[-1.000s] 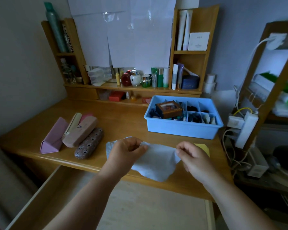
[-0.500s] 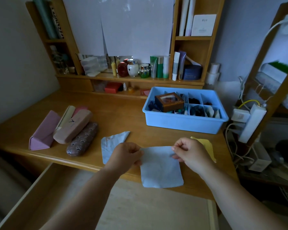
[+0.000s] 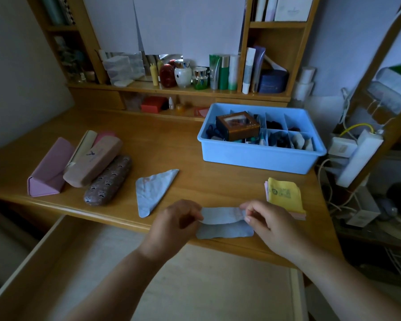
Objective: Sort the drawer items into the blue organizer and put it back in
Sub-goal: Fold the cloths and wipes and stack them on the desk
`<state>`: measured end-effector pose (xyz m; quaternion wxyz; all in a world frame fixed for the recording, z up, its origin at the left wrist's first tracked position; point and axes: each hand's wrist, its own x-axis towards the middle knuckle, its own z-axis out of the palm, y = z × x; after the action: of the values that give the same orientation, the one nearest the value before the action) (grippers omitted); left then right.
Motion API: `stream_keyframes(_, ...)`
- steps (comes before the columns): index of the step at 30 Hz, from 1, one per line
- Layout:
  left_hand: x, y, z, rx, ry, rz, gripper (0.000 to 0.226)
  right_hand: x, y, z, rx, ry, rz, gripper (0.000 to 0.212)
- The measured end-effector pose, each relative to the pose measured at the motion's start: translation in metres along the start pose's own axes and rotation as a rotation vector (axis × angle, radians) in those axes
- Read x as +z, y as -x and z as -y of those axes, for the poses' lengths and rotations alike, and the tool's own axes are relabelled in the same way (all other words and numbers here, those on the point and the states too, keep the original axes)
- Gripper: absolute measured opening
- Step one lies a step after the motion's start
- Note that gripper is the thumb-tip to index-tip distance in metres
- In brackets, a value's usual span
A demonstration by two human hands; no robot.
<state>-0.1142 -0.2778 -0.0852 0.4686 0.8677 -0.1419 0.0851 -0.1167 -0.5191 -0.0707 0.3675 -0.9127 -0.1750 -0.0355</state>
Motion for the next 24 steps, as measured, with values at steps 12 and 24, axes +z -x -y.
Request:
stream_keyframes(12,-0.008,0.008,-0.005,0.185,-0.219,0.127,0.017,0.011,0.017,-0.012,-0.169,0.185,0.040,0.012)
stream_keyframes(24,-0.010,0.011,-0.005,0.190,-0.268,0.226,0.016,0.012,0.018,-0.015,-0.172,0.209,0.037,0.016)
